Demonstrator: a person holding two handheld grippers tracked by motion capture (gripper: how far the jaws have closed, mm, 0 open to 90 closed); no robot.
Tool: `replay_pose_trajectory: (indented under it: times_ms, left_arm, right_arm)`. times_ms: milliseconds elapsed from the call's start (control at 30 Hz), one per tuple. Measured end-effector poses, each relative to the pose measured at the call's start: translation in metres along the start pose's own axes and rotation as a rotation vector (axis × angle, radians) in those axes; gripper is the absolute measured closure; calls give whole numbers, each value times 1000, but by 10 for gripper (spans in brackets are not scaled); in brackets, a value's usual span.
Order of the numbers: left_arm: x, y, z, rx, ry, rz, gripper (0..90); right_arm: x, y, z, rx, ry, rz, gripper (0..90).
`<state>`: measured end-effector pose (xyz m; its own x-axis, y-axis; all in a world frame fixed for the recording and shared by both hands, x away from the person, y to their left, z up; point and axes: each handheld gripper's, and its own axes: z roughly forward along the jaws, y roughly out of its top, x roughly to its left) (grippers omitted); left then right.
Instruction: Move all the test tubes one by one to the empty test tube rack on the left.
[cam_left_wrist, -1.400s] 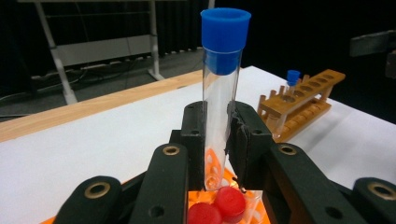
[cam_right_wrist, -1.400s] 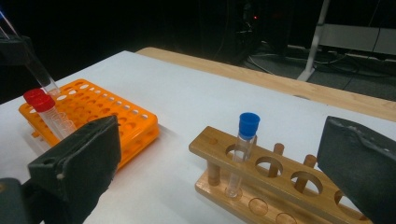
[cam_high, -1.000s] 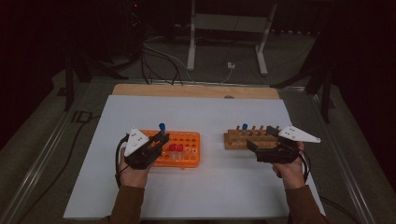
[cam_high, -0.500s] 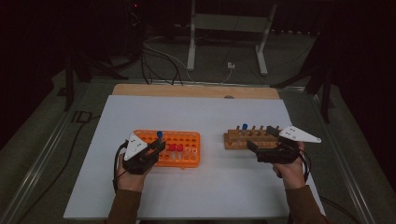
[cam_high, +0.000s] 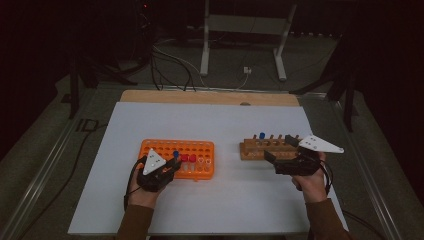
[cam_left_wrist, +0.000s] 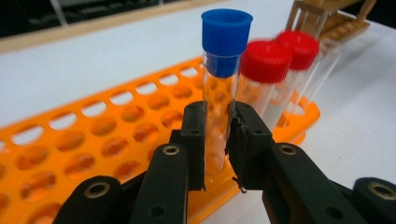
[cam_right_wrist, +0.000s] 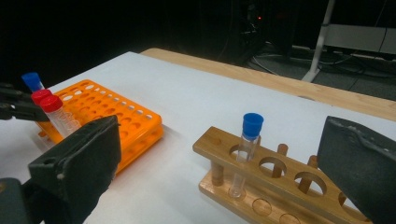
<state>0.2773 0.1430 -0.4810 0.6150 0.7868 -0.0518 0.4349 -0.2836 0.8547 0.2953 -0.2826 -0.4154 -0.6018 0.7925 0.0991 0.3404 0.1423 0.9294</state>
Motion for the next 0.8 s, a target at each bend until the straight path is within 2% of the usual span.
replay_pose_trajectory:
  times_ms: [67, 400, 533, 633, 733, 800]
  left_arm:
    - [1, -2, 2, 20, -2, 1, 772]
    - [2, -4, 4, 41, -9, 6, 773]
    - [1, -6, 7, 72, -3, 23, 773]
    - [0, -6, 8, 75, -14, 27, 765]
    - [0, -6, 7, 66, -17, 21, 704]
    - [1, -6, 4, 40, -26, 7, 642]
  right_arm:
    - [0, 0, 0, 0, 2, 1, 1]
    - [1, -2, 2, 8, 6, 0, 1]
    - [1, -2, 3, 9, 7, -2, 1]
    - [1, -2, 3, 9, 7, -2, 1]
    - [1, -1, 2, 8, 7, 1, 1]
    - [0, -1, 2, 6, 6, 0, 1]
